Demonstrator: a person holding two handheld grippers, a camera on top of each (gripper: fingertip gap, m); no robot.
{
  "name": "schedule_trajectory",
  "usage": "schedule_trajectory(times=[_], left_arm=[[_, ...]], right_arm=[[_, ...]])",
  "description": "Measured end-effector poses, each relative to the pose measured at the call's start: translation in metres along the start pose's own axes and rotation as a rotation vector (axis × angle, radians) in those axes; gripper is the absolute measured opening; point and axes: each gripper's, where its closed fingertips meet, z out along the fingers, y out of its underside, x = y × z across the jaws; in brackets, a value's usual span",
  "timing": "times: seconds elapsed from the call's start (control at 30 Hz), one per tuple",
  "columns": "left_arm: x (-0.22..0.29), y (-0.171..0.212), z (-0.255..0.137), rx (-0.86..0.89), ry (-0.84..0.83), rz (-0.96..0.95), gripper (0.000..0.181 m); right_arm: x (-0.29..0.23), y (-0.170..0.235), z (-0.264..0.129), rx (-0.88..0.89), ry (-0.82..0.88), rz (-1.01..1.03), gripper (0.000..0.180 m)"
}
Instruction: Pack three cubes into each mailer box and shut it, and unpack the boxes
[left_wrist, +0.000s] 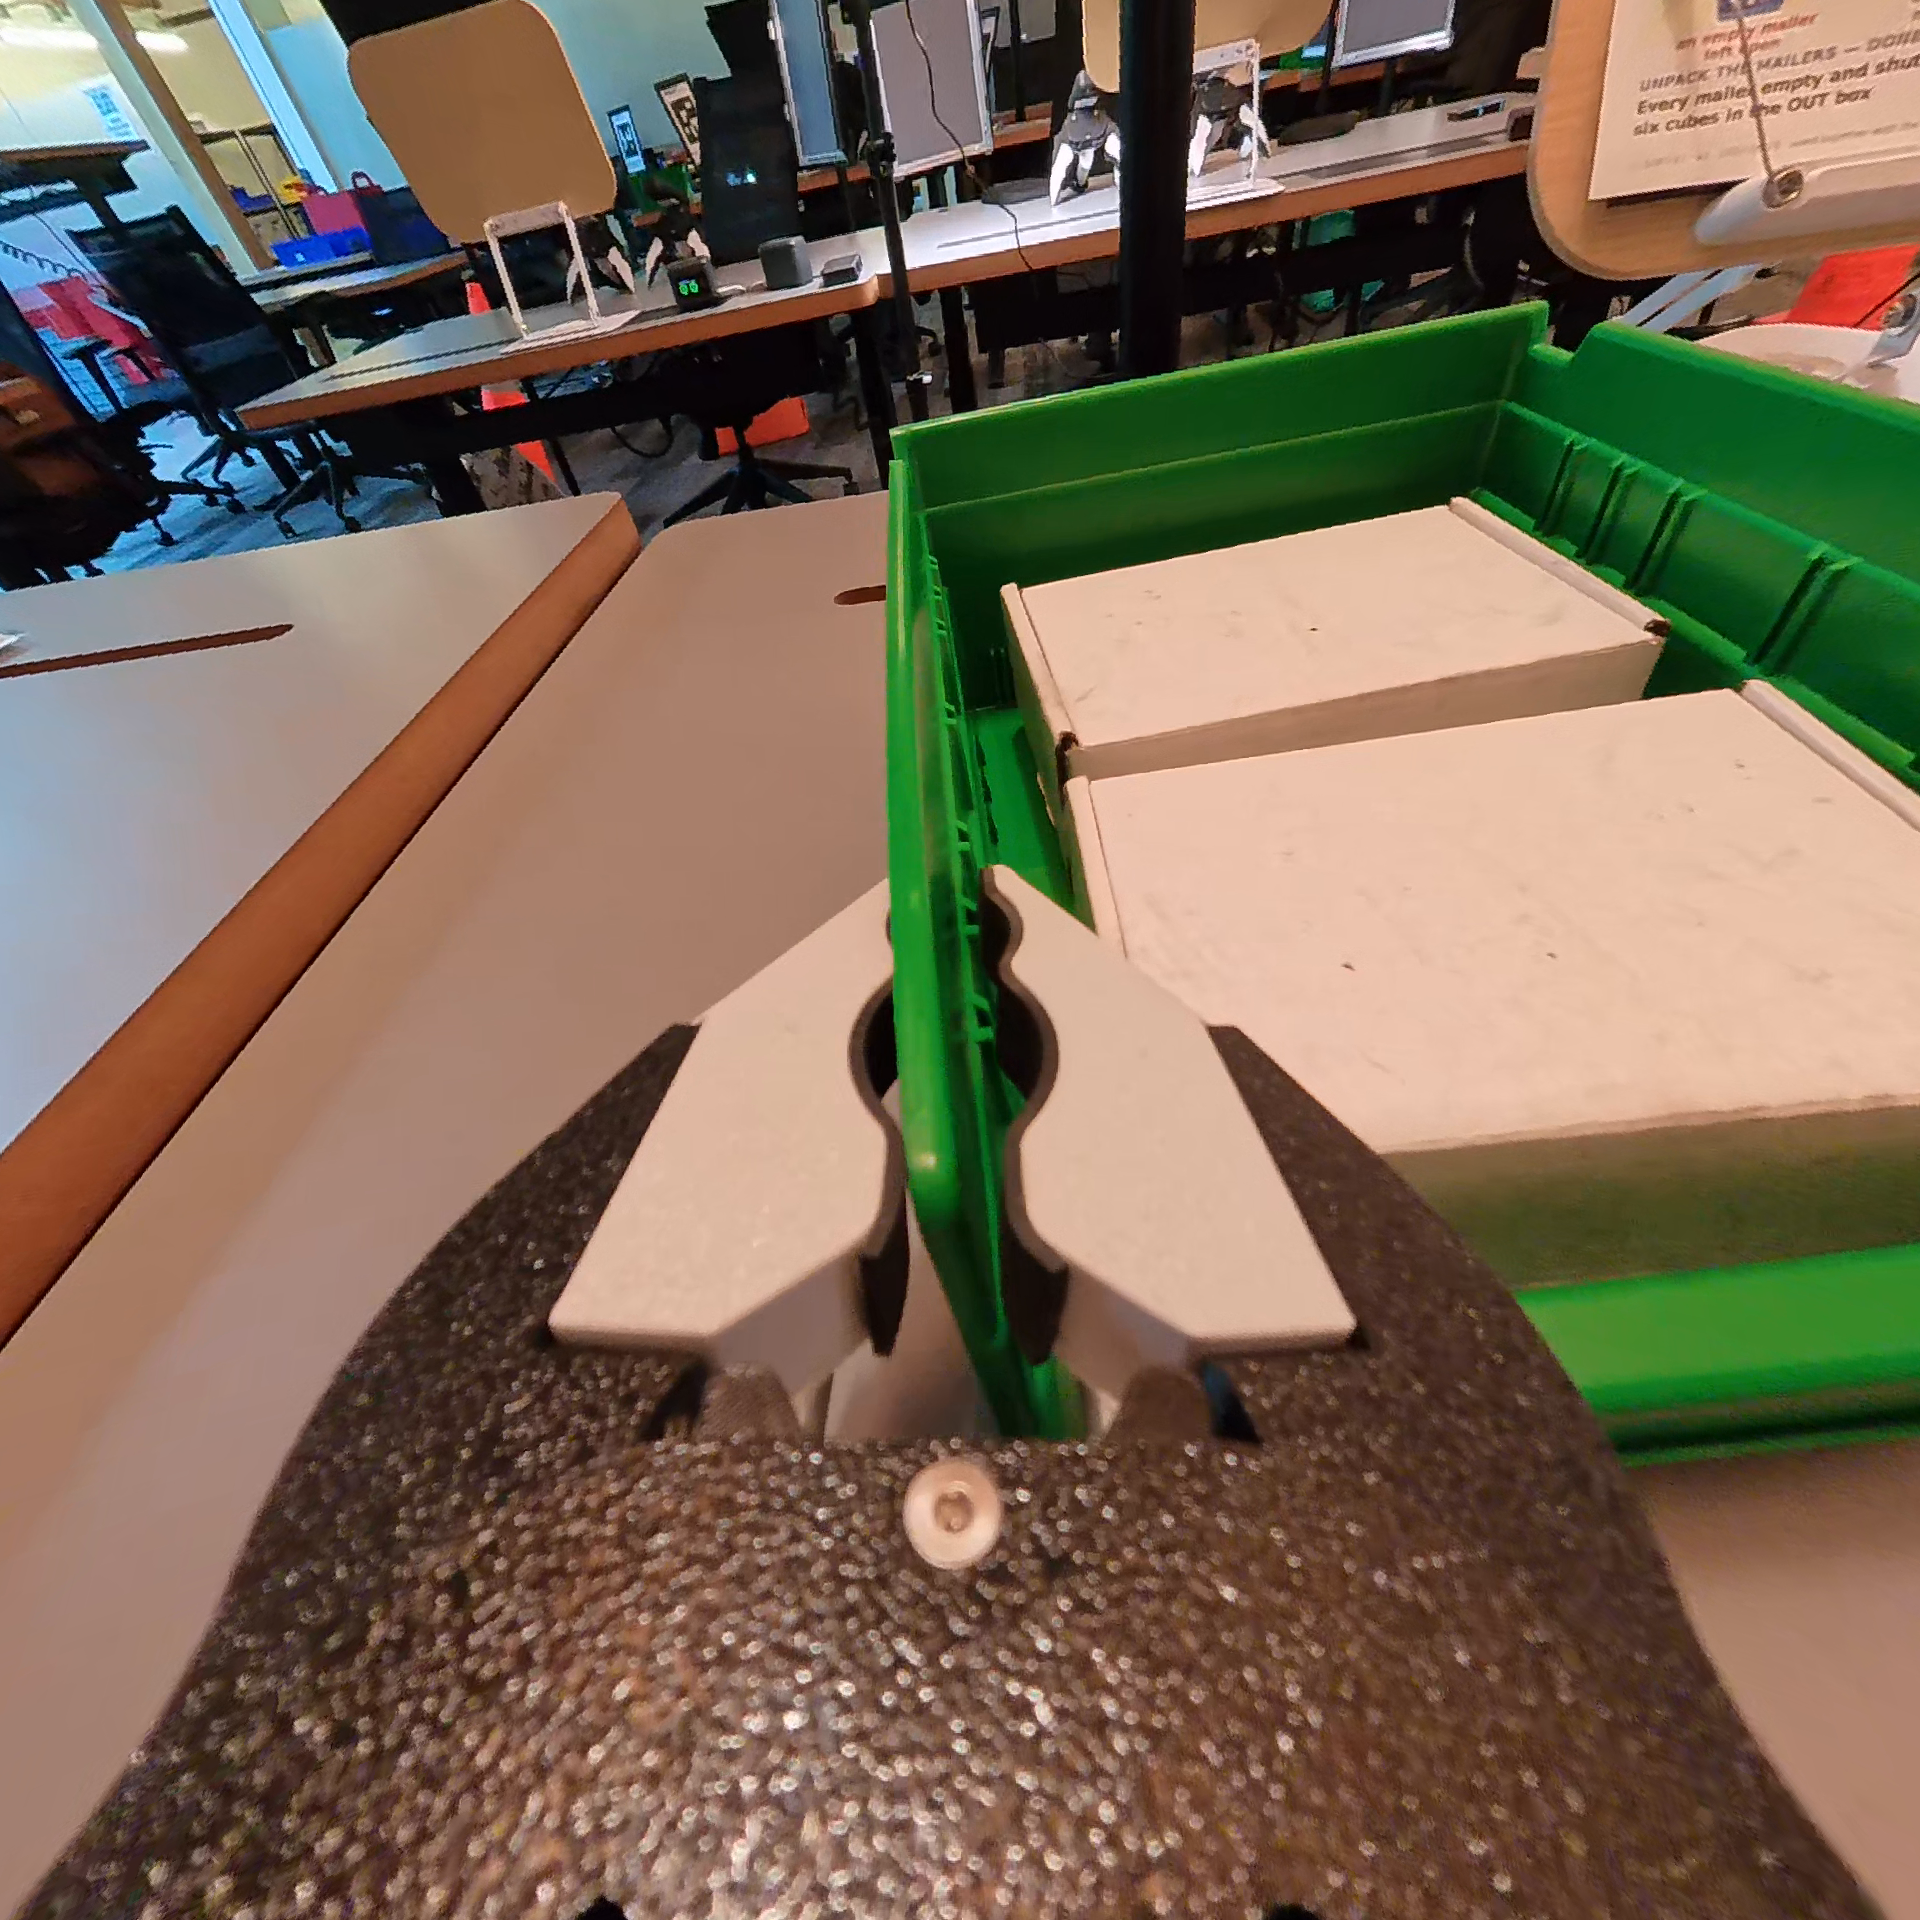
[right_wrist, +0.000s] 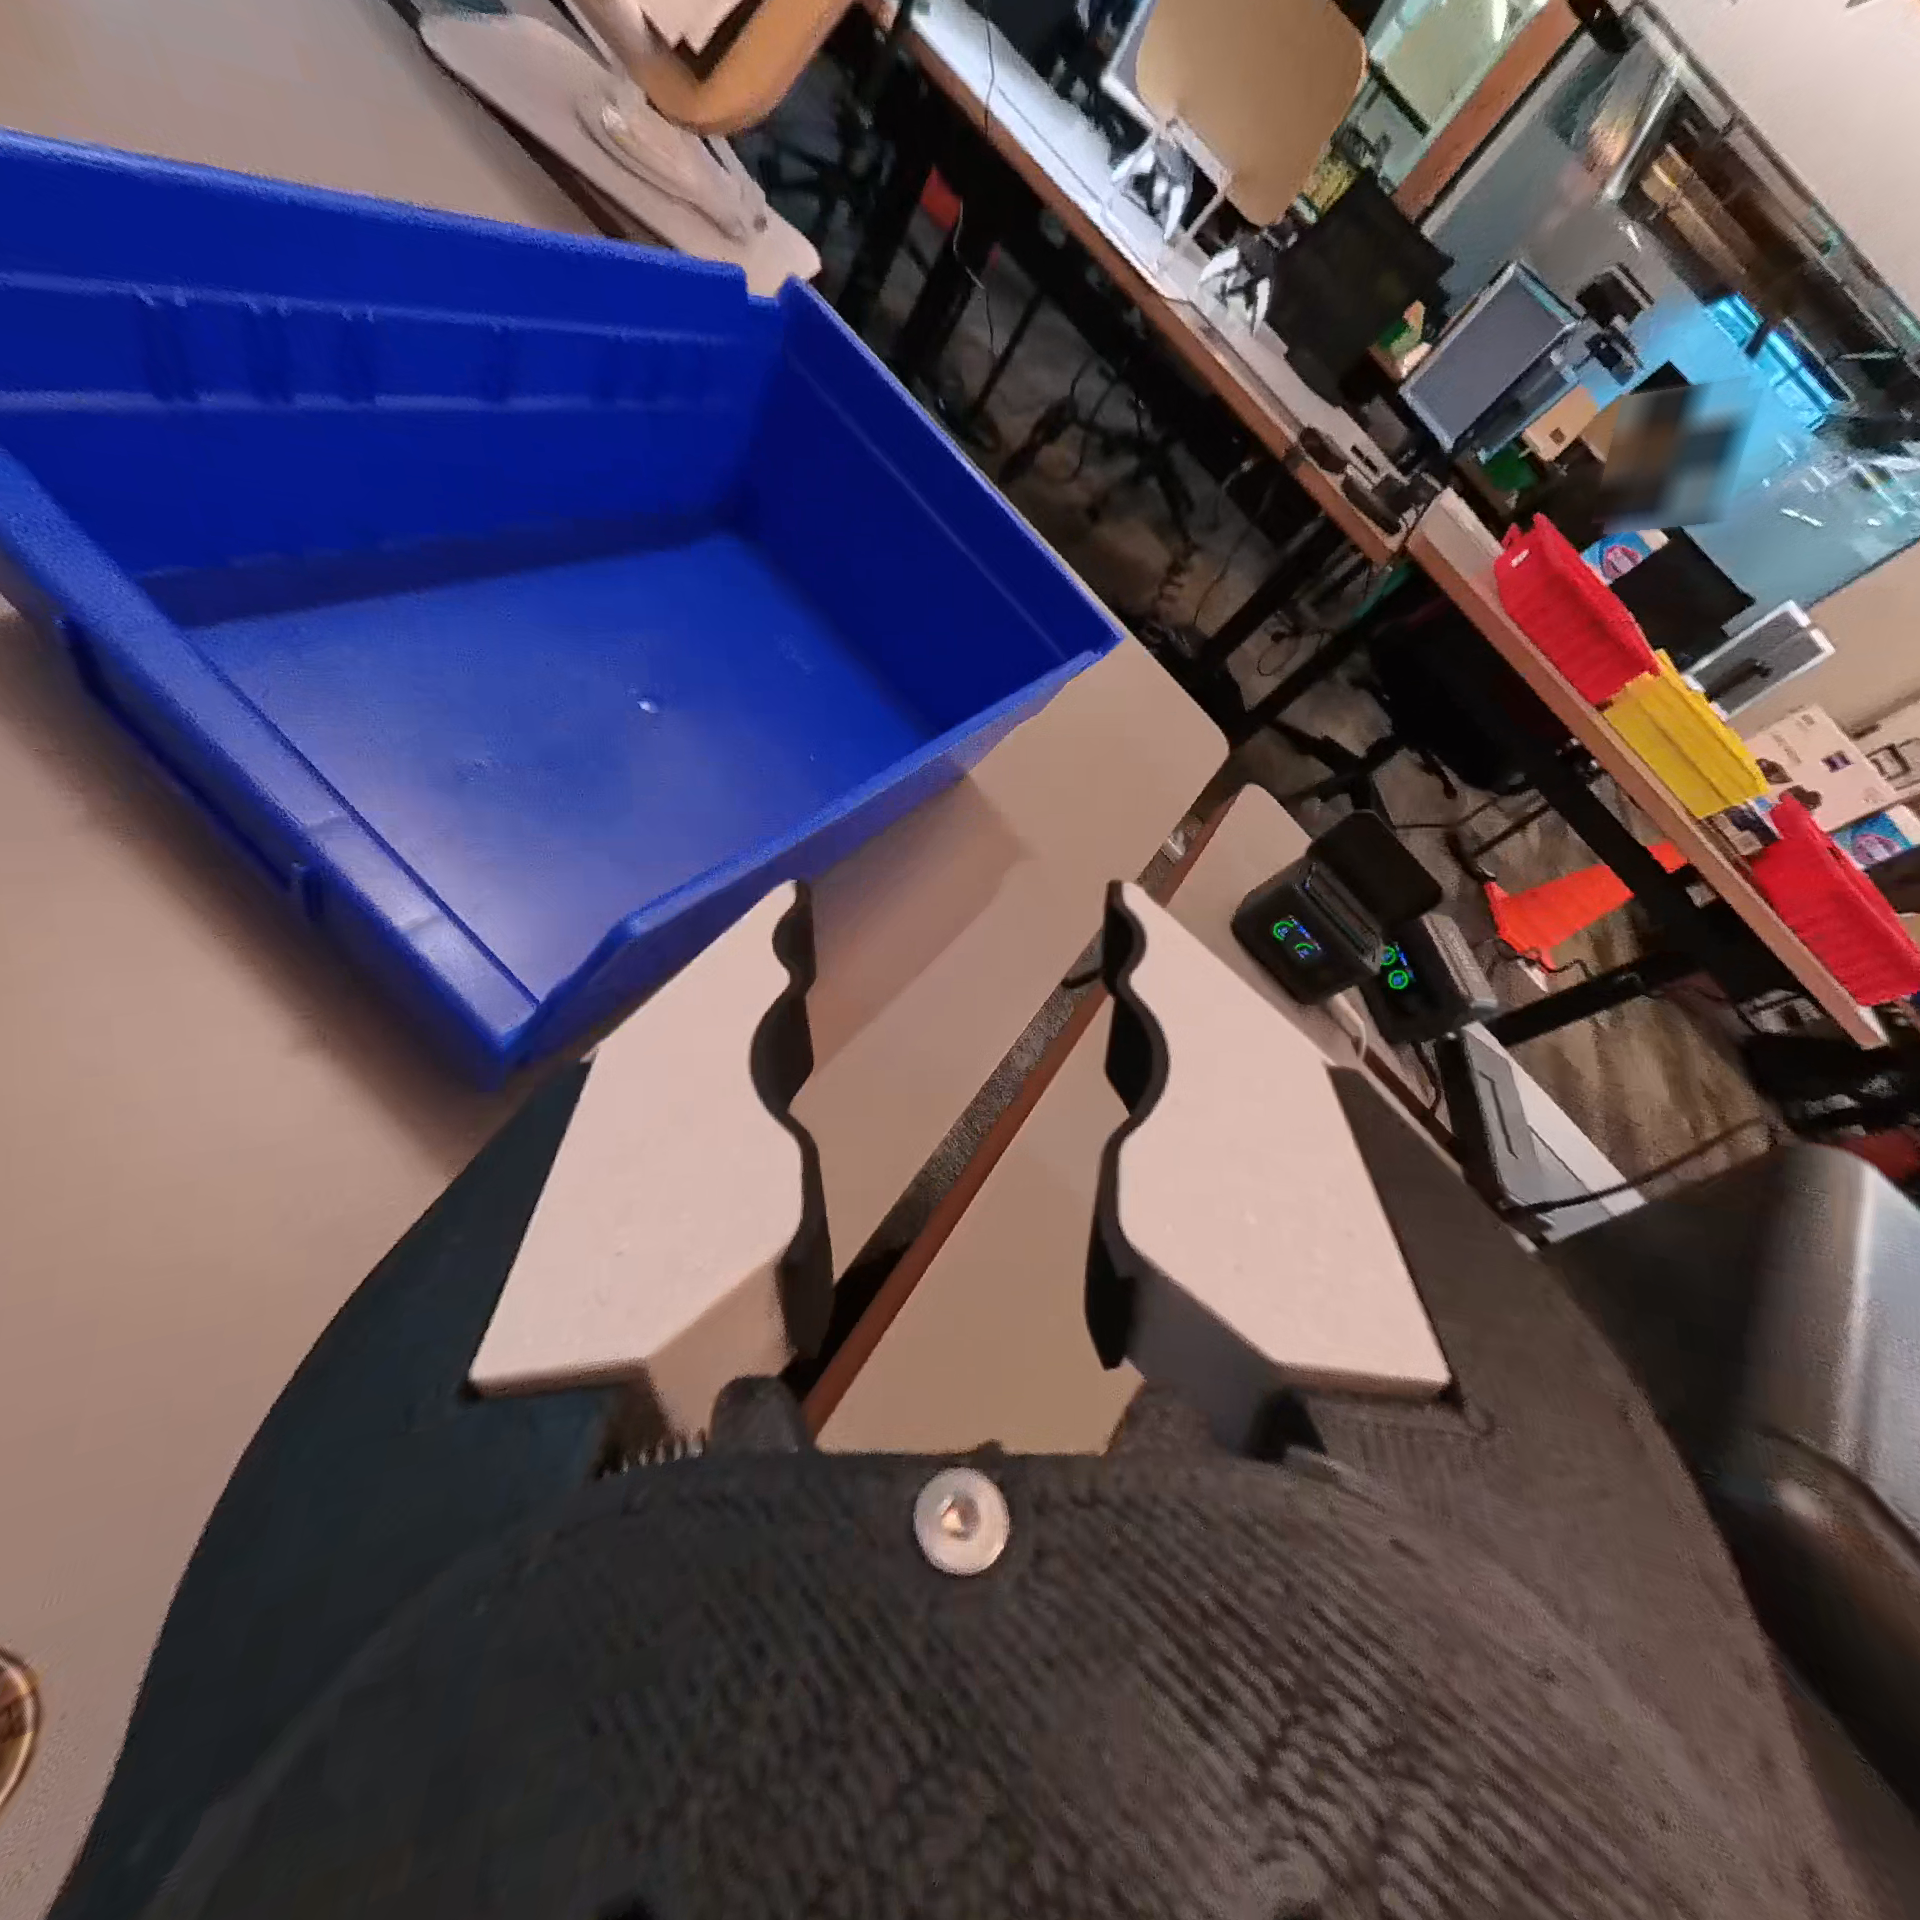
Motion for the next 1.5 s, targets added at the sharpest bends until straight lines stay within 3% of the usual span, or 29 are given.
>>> schedule_trajectory(times=[0.17,0.3,0.47,0.6,0.73,0.83,1.03,1.13,1.3,1.5], left_arm=[[0.000,0.000,0.000,-0.003,0.008,-0.007,0.005],[0.000,0.001,0.000,-0.005,0.003,-0.001,0.005],[0.000,0.002,0.002,-0.018,0.009,-0.005,0.005],[0.000,0.003,0.003,-0.028,0.009,-0.005,0.005],[-0.001,0.004,0.003,-0.028,-0.012,0.008,0.008],[-0.001,0.004,0.003,-0.030,-0.012,0.007,0.008],[-0.002,0.004,0.002,-0.031,-0.028,0.017,0.010],[-0.002,0.004,0.003,-0.032,-0.026,0.015,0.010],[-0.002,0.005,0.003,-0.037,-0.024,0.014,0.009],[-0.002,0.007,0.005,-0.055,-0.023,0.014,0.010]], right_arm=[[0.032,0.025,-0.029,0.042,0.053,0.076,0.024],[0.050,0.069,-0.068,-0.086,0.111,0.026,0.003],[0.070,0.112,-0.118,-0.246,0.158,-0.055,0.000],[0.078,0.093,-0.129,-0.162,0.198,-0.037,0.001],[0.050,0.024,-0.103,0.036,0.251,-0.093,0.021],[0.022,-0.029,-0.069,0.163,0.316,-0.025,0.064],[-0.069,-0.121,0.025,0.251,0.227,0.125,0.090],[-0.076,-0.114,0.063,0.095,0.324,0.163,0.090],[-0.074,-0.049,0.089,-0.239,0.437,0.134,0.096],[-0.083,-0.030,0.103,-0.245,0.373,0.269,0.085]])
